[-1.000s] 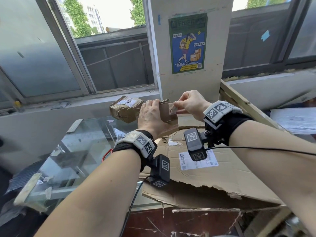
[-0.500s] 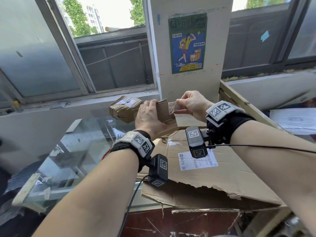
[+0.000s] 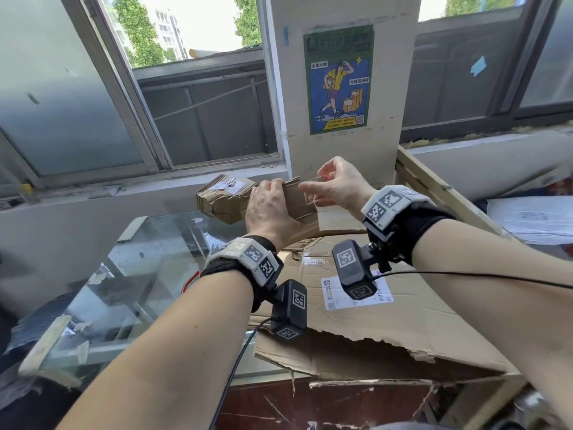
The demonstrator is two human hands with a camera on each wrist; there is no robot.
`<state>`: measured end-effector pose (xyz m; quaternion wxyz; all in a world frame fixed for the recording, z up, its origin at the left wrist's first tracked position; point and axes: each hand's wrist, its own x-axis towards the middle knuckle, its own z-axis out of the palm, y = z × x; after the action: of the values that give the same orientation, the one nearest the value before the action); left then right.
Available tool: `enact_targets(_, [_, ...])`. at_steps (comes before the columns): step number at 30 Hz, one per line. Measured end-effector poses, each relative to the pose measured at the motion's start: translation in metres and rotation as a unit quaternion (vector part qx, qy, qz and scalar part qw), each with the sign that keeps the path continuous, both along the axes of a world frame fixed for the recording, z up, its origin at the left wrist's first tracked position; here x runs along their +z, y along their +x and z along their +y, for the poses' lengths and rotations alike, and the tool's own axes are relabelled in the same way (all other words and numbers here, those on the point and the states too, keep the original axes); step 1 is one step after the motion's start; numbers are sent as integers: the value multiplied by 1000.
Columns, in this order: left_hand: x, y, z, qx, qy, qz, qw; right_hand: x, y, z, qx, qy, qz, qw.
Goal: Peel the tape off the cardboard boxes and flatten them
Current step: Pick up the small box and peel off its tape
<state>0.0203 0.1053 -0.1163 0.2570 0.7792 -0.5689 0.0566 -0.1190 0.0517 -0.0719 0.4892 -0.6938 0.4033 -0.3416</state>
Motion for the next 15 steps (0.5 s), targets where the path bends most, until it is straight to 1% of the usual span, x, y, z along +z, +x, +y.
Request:
enact_targets(2, [1, -3, -1, -4, -8, -5, 1000, -1, 3, 2, -11, -27, 35, 999])
enact_targets(7, [1, -3, -1, -19, -13, 14, 1000, -1, 2, -2, -45, -26, 29, 998])
enact_targets(11, [-2, 0, -2, -16, -1, 9, 1000, 1, 3, 0, -22, -22, -3, 1000])
enact_targets(15, [-2, 2, -2, -9, -1, -11, 1000, 0, 0, -3, 3, -15, -5, 1000])
